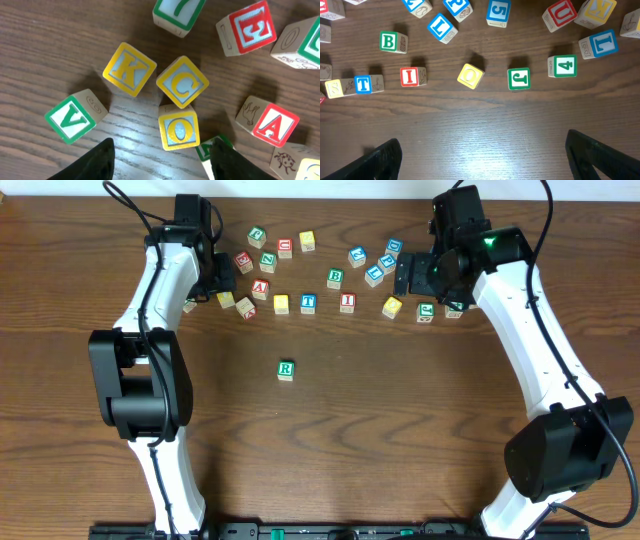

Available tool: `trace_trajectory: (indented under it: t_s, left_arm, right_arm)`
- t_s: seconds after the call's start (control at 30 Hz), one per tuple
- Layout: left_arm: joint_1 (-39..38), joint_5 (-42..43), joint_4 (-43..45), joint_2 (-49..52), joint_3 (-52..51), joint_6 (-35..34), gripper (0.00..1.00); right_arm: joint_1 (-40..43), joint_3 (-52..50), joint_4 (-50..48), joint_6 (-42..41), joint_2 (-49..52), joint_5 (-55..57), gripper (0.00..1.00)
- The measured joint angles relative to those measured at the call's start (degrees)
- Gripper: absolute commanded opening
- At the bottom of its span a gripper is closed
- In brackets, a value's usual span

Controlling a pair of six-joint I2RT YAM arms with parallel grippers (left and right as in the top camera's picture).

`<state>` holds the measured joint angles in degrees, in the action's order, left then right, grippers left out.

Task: Spell out ROBOT
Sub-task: 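Align and close the left gripper on the yellow O block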

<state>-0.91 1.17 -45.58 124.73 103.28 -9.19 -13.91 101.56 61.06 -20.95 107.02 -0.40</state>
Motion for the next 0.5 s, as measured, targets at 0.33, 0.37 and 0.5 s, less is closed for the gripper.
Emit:
trace_trajectory:
  t_s: [0.33, 0.37, 0.5]
  left_arm:
    - [0.0, 0.0, 2.8, 0.0, -3.6, -1.3, 0.67]
    - [0.0, 0.0, 3.2, 0.0, -4.1, -1.4, 0.68]
    - [0.0, 0.0, 4.7, 0.0, -5.4, -1.5, 0.68]
  right_arm:
    - [0.0, 0.0, 0.0, 0.0, 0.0, 0.0, 0.99]
    - [0.0, 0.0, 0.0, 0.0, 0.0, 0.0, 0.99]
    - [0.0, 0.0, 0.0, 0.0, 0.0, 0.0, 0.99]
